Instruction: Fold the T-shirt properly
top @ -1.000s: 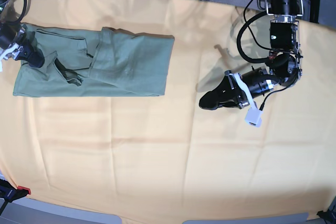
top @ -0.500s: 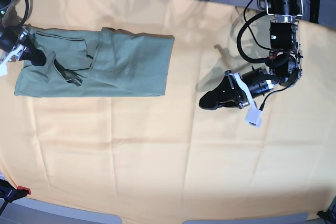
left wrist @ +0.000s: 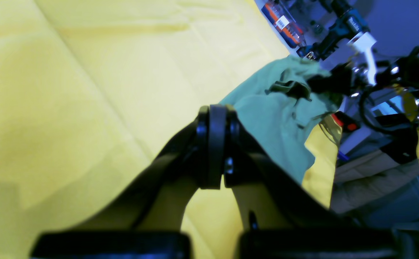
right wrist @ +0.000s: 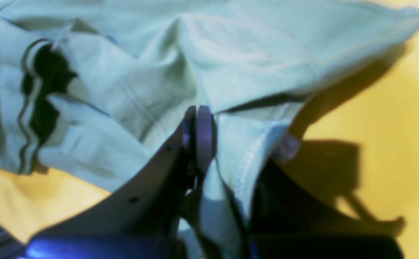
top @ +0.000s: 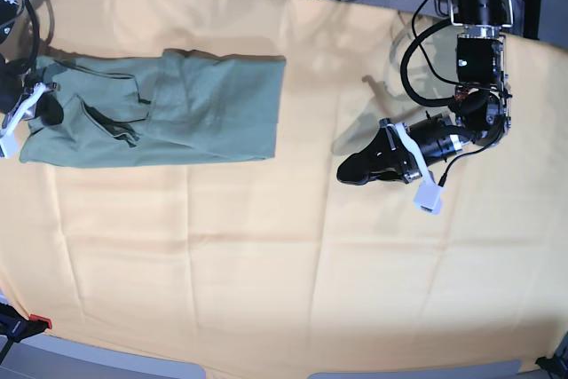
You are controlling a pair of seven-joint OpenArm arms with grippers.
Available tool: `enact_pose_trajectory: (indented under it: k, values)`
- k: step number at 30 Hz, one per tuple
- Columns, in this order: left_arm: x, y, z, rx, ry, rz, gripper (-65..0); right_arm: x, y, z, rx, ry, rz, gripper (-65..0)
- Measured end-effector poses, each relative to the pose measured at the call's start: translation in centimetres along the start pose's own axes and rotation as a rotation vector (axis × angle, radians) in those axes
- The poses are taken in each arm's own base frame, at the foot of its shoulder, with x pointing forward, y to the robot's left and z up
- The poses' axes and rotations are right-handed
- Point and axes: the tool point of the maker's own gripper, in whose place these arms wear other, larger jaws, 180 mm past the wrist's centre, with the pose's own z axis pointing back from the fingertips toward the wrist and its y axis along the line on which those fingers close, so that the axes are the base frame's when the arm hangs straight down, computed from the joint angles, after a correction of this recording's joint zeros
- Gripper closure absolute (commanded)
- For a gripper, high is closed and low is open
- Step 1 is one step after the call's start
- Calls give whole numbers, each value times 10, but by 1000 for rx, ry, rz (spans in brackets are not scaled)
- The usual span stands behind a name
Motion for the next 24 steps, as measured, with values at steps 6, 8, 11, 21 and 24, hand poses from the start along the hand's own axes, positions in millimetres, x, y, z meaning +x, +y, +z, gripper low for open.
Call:
enact_pose_trajectory:
  k: [6,8,11,21,24]
  values:
    - [0,0,0,0,-1,0,0,29,3,19,-105,-45,106,0]
    - [0,0,0,-1,-1,0,0,34,4,24,-132,-50,136,0]
    - [-2,2,0,9,10,-6,0,38,14,30,-135,-67,155,0]
    - [-5,4,0,25,28,-16,0,46,137,51,126,-274,267,0]
    - [-7,5,0,27,32,-14,0,51,172,58,221,-367,249,0]
